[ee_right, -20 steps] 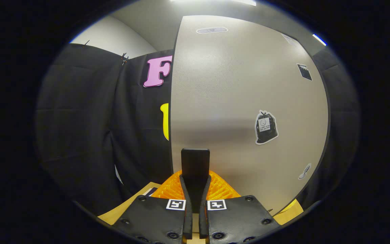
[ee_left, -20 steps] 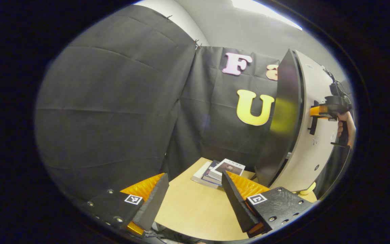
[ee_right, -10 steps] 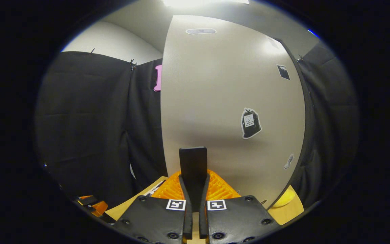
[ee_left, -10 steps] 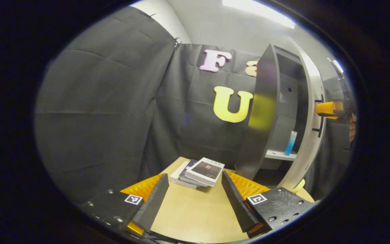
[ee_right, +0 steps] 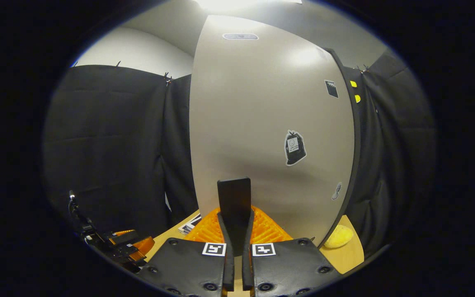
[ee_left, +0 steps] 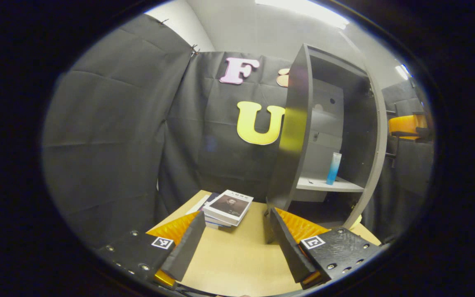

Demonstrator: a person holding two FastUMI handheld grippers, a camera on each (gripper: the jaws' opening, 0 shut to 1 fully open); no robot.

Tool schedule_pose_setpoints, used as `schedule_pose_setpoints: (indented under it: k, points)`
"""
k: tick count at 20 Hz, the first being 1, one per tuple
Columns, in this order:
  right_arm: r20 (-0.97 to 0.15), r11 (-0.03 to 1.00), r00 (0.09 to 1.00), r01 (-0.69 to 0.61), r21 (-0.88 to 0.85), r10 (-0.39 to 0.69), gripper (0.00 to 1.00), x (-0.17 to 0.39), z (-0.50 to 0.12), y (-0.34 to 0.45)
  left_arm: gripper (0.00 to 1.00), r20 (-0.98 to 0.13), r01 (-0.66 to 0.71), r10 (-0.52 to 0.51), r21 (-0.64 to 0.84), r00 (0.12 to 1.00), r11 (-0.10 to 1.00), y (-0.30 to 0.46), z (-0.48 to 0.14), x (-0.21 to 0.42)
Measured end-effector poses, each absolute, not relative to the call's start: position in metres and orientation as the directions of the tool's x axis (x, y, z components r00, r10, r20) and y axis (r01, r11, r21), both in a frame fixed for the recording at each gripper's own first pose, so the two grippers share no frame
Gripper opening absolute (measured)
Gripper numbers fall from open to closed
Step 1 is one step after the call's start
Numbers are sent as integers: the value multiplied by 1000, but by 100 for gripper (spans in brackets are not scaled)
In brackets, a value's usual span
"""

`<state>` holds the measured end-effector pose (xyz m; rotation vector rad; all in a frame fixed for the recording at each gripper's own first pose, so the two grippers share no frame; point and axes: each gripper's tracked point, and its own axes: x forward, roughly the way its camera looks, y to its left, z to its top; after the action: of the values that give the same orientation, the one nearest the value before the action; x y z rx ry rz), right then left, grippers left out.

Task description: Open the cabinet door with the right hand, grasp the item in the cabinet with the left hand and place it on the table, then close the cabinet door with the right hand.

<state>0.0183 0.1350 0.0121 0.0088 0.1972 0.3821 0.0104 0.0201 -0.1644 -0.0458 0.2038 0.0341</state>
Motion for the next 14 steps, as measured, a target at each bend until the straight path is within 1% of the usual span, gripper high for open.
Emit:
schedule_pose_setpoints:
  k: [2, 5, 8, 11, 14]
  points:
    - [-191, 907, 887, -417, 55, 420, 9, 16, 12, 130, 96, -214, -79, 65, -58, 975, 995, 6, -172, 1]
    - [-184, 873, 853, -483, 74, 488, 9, 12, 13, 124, 96, -230, -101, 77, -94, 970, 990, -28, -177, -11]
    - [-186, 839, 819, -536, 91, 543, 9, 10, 13, 117, 96, -219, -122, 106, -59, 970, 991, -58, -174, -23]
    - [-179, 817, 797, -566, 110, 577, 9, 8, 14, 110, 96, -188, -132, 125, -24, 974, 991, -88, -167, -32]
    - [-170, 809, 791, -577, 113, 587, 9, 8, 14, 102, 96, -168, -125, 120, -21, 978, 992, -119, -166, -38]
